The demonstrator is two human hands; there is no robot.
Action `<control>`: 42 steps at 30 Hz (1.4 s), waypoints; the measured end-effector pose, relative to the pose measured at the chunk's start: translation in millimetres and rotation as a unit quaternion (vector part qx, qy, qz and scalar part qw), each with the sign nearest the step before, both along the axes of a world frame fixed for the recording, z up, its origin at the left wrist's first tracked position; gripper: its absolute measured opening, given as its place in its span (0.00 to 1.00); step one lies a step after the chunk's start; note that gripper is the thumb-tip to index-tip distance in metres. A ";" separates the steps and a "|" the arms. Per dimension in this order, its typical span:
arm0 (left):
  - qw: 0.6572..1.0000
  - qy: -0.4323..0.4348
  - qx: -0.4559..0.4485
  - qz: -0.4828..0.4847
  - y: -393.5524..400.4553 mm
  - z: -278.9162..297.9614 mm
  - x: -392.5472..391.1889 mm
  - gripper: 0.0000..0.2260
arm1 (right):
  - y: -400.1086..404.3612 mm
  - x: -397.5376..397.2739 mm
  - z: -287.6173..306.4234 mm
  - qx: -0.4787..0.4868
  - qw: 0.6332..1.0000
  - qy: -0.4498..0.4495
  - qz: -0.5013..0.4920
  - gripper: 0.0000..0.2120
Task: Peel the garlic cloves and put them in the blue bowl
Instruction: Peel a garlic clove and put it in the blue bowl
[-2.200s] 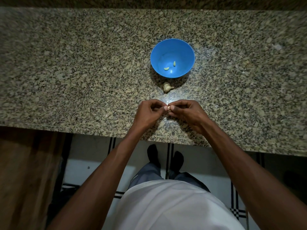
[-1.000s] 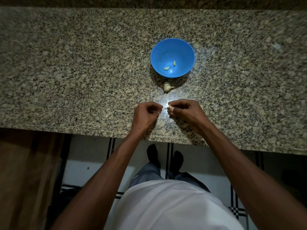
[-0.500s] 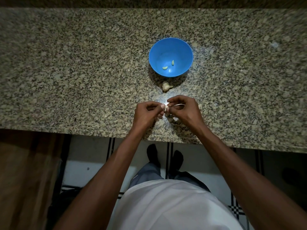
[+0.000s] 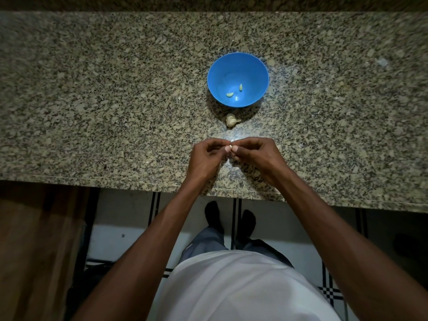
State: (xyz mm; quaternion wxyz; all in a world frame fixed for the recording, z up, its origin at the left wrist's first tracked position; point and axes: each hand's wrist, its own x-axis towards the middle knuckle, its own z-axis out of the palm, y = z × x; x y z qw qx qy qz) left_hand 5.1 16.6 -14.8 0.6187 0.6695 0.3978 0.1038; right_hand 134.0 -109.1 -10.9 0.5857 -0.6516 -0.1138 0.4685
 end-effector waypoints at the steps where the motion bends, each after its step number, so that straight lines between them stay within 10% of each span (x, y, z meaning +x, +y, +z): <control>1: 1.000 0.001 0.007 -0.003 -0.1 0.9 0.0 0.06 | 0.4 0.3 0.7 0.001 1.000 0.000 -0.002 0.11; 8: 1.000 0.002 0.007 -0.005 2.7 -2.3 -4.7 0.09 | 4.1 -0.8 4.7 -0.002 0.999 0.039 -0.029 0.11; 18: 0.950 -0.053 -0.295 0.084 -2.6 2.9 -1.5 0.09 | 5.1 -1.7 5.5 -0.004 1.000 0.009 -0.020 0.12; 27: 0.994 -0.029 -0.107 0.020 5.0 5.4 -5.4 0.07 | 5.5 2.2 9.2 -0.002 1.000 -0.004 0.003 0.10; 42: 0.996 -0.008 -0.084 0.008 7.8 7.8 -1.4 0.05 | 2.3 2.3 6.7 -0.006 0.994 0.108 -0.019 0.07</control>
